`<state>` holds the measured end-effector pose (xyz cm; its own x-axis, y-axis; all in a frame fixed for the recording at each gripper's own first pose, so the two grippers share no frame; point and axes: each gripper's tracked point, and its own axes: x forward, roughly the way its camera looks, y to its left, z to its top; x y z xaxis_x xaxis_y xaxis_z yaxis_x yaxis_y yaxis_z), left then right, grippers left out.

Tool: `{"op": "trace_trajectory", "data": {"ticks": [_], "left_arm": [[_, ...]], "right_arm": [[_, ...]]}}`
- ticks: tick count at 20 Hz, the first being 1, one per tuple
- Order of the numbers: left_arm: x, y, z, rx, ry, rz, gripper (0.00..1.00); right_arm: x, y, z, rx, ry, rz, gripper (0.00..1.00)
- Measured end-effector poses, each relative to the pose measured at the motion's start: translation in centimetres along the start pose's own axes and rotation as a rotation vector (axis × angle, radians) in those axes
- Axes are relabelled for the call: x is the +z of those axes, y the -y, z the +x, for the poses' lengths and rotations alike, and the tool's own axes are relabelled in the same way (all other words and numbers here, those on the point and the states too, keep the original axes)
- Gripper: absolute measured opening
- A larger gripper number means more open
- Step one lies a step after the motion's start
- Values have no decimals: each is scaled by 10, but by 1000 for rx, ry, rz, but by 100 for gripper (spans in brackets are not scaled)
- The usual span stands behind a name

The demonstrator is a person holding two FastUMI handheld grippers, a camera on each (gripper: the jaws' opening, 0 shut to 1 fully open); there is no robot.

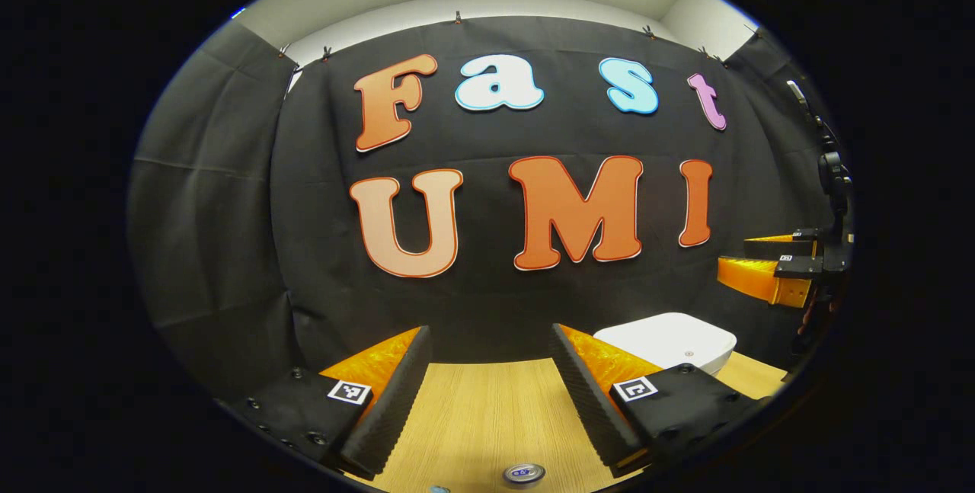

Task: Press the lid of the desktop garbage bin to open it, pick up the crumpled paper on the desktop and throw it into the bin, then pick up the pop can on the desktop and drop it into the bin, and finally close the garbage bin lid.

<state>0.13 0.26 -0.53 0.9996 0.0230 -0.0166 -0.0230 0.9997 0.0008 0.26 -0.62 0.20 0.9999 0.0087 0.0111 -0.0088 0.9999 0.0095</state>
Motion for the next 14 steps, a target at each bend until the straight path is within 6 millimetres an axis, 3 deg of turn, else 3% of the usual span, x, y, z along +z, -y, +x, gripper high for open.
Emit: {"op": "trace_trajectory", "data": {"ticks": [4,8,11,14], "left_arm": [[-2,-1,0,8,-9,1,100],[-5,-2,1,21,-25,7,100],[-7,-4,3,35,-37,17,100],[-10,-5,5,51,-49,23,100]], "right_arm": [[-8,0,4,7,-22,4,82],[-26,-5,12,32,-79,15,60],[-37,-8,17,47,-100,8,32],[-50,-7,24,39,-127,7,12]]}}
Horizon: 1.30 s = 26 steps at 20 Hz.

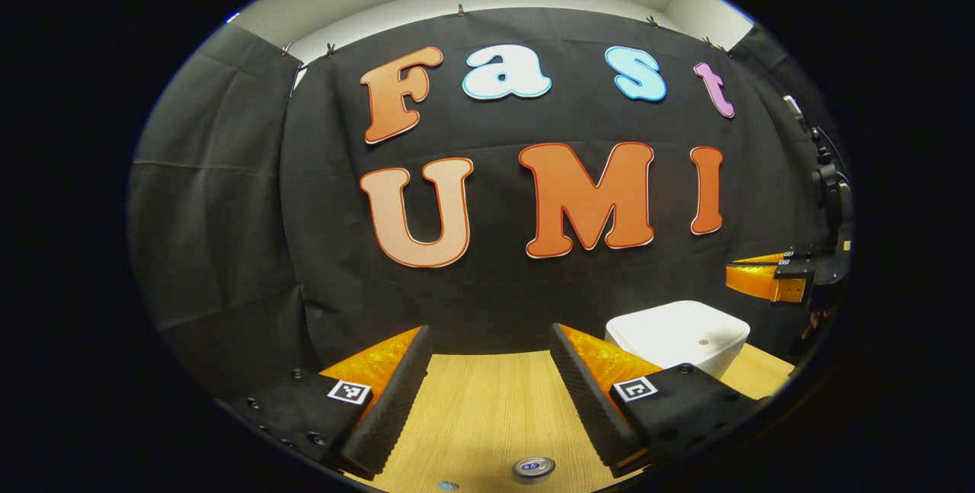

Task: Press the lid of the desktop garbage bin to open it, pick up the crumpled paper on the desktop and throw it into the bin, then pick up the pop can on the desktop and drop it into the bin, and finally close the garbage bin lid.

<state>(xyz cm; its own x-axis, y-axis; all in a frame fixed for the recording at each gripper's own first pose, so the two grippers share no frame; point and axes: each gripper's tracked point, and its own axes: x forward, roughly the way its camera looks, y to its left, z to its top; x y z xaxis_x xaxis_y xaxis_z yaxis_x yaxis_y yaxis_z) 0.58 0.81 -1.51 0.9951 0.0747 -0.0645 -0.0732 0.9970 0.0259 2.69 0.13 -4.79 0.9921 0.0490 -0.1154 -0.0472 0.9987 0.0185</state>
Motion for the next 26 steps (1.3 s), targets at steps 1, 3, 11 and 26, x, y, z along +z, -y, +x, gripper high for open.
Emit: {"op": "trace_trajectory", "data": {"ticks": [1,3,11,26], "left_arm": [[0,-1,0,6,-3,2,100],[-2,-1,1,18,-10,5,100],[-9,-6,4,67,-46,15,100],[-25,6,-9,79,-99,29,100]], "right_arm": [[-4,2,3,-3,-13,8,5],[-13,-3,7,25,-33,36,1],[-67,-13,24,85,-172,23,1],[-96,-17,28,127,-254,66,1]]}}
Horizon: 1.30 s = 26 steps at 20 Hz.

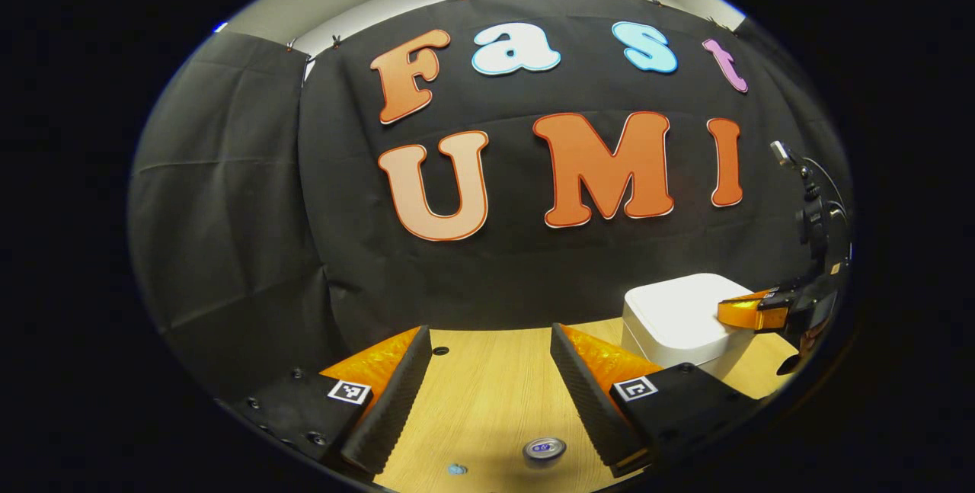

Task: Press the lid of the desktop garbage bin to open it, pick up the crumpled paper on the desktop and throw it into the bin, then pick up the pop can on the desktop and drop it into the bin, and finally close the garbage bin lid.

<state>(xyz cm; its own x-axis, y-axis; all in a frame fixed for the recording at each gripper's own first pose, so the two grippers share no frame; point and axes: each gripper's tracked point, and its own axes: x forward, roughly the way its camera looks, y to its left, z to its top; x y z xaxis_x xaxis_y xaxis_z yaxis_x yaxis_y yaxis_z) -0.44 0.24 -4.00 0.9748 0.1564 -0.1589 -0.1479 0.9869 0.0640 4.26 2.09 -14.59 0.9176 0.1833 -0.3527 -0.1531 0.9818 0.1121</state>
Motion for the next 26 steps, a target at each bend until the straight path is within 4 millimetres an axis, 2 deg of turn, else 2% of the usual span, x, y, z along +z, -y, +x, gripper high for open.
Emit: {"op": "trace_trajectory", "data": {"ticks": [1,6,10,13,16,20,23,24,25,26], "left_arm": [[1,0,-2,1,3,5,100],[-6,-1,-10,5,-5,2,100],[-8,1,-12,11,-10,6,100],[-10,12,-8,-1,-15,3,100],[-9,26,-6,-14,-4,9,100],[-15,34,-10,0,4,19,100],[-26,34,-17,3,-24,-7,100],[-30,29,-18,10,-35,-12,95],[-35,24,-17,20,-51,-14,100],[-41,19,-17,26,-63,-19,100]], "right_arm": [[5,1,-1,2,22,-10,1],[7,4,-4,-24,28,-8,1],[33,14,-25,-50,129,-46,1],[56,25,-40,-72,210,-73,2],[70,37,-53,-78,252,-76,1],[83,40,-68,-43,324,-74,2],[71,37,-70,-23,289,-76,13],[69,30,-66,-10,282,-82,17],[65,26,-65,-4,273,-88,22],[60,22,-63,5,258,-91,34]]}}
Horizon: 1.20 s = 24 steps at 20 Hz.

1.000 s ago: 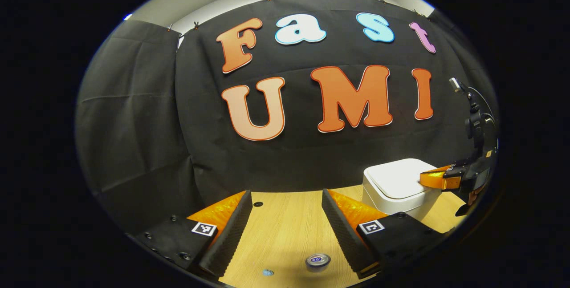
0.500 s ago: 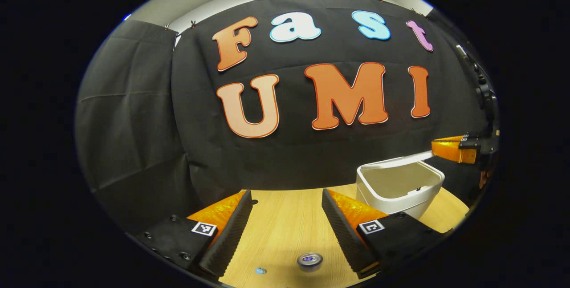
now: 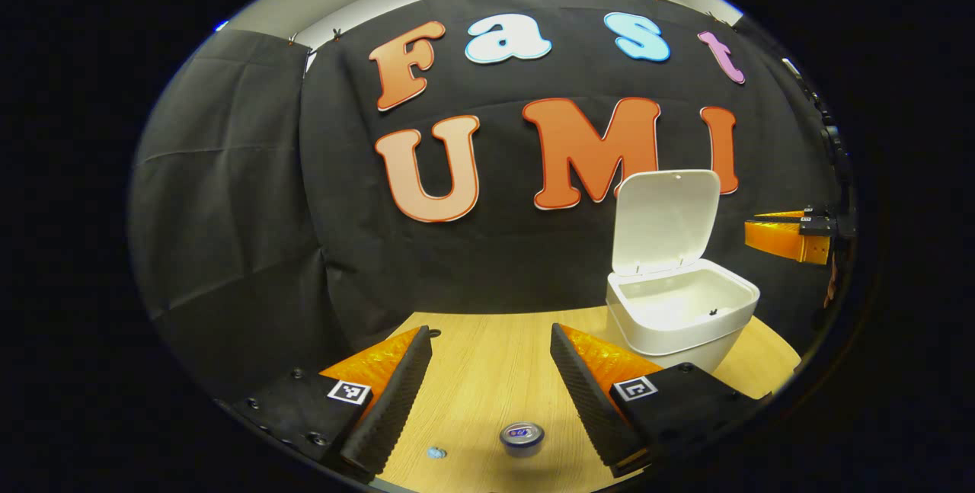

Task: Press the lid of the desktop garbage bin to open it, pick up the crumpled paper on the desktop and throw it into the bin, then pick up the pop can on the desktop and drop it into the bin, and finally close the garbage bin lid.

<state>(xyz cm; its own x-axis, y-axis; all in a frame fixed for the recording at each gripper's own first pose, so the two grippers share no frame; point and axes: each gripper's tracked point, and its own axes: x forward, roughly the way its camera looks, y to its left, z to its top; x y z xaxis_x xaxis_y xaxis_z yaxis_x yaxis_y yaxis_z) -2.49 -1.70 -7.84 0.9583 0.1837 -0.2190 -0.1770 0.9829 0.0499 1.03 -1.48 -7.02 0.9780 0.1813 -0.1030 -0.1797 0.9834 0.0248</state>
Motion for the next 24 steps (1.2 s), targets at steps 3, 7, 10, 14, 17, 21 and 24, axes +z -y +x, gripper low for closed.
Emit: {"op": "trace_trajectory", "data": {"ticks": [3,7,10,14,17,21,24], "left_arm": [[-15,-17,4,-1,-53,-34,99],[-40,-41,10,-33,-141,-59,100],[-61,-61,12,-70,-194,-68,100],[-97,-88,19,-114,-265,-20,100],[-134,-100,27,-177,-316,30,100],[-188,-109,24,-270,-416,71,100],[-223,-112,22,-347,-485,105,100]], "right_arm": [[-4,-27,1,48,-13,30,60],[-15,-71,3,116,-52,51,83],[-19,-114,10,159,-64,28,88],[-38,-161,20,178,-111,-7,92],[-67,-192,23,185,-173,-5,92],[-104,-221,32,173,-252,-2,95],[-148,-229,29,161,-331,-34,95]]}}
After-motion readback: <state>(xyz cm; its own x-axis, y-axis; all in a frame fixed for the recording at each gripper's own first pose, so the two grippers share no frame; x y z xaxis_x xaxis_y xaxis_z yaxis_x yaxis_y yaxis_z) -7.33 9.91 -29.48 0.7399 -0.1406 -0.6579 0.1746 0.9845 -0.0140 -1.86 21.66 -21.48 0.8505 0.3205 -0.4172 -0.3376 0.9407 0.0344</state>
